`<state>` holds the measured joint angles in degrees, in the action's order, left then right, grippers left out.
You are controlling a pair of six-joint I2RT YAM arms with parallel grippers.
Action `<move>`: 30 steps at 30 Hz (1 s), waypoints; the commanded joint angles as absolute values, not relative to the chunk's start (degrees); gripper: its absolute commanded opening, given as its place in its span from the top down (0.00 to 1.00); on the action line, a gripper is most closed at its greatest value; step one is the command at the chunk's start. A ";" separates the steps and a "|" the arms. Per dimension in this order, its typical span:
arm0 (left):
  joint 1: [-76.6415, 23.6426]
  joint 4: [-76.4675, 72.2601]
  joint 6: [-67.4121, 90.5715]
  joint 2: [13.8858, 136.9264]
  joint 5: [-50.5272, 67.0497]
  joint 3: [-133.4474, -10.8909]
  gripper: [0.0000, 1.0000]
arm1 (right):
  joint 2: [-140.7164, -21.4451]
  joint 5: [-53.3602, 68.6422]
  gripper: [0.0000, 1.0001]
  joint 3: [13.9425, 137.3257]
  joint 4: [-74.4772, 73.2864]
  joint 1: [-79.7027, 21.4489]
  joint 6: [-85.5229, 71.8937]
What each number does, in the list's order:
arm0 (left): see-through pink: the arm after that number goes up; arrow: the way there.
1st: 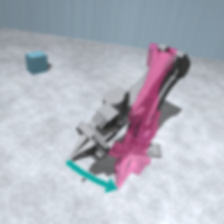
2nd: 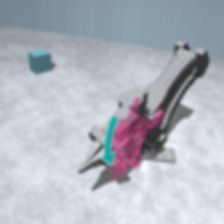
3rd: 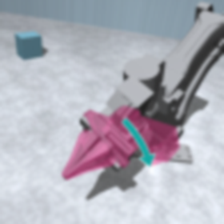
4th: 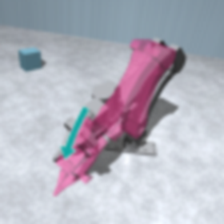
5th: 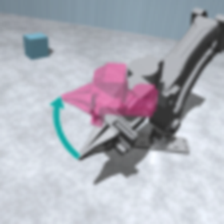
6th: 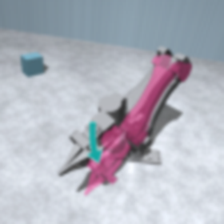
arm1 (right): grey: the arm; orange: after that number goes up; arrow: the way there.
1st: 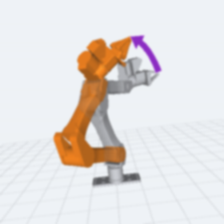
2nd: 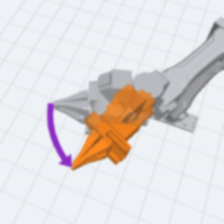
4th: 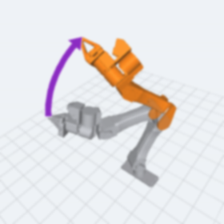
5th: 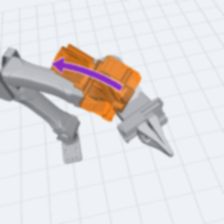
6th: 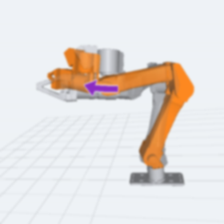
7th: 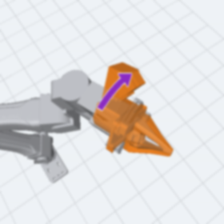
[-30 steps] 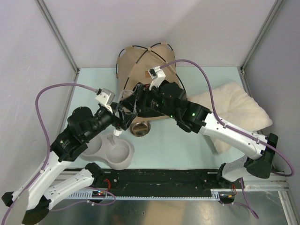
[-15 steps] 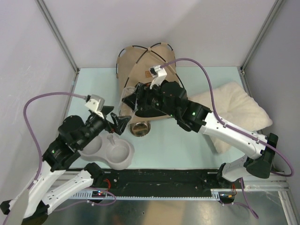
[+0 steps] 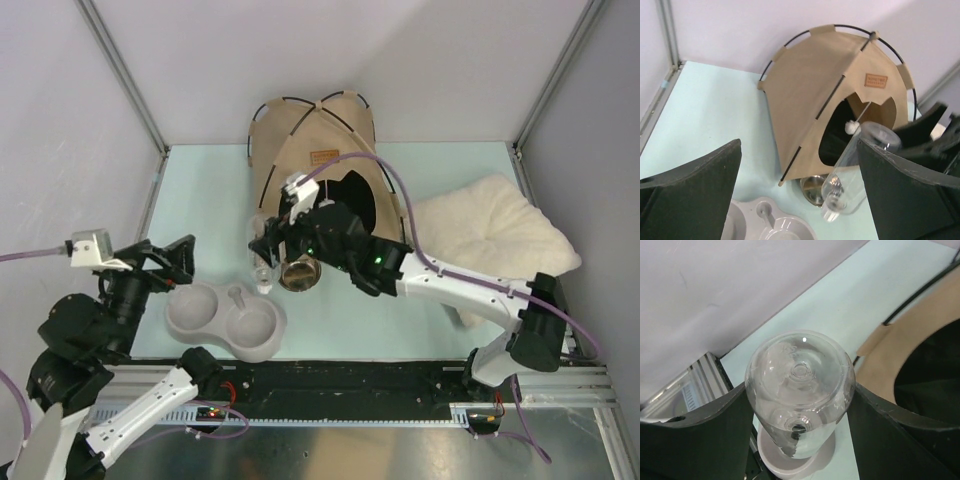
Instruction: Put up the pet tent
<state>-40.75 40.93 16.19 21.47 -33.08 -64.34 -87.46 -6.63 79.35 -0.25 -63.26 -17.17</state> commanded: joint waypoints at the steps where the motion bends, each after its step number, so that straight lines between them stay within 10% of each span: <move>1: -40.95 44.04 19.69 21.27 -41.33 -67.70 0.00 | -89.86 -7.87 0.54 78.30 11.10 -66.73 -12.28; 30: -40.96 51.25 21.73 22.65 -38.21 -73.96 0.00 | -115.44 -18.01 0.54 90.29 25.10 -72.12 -2.19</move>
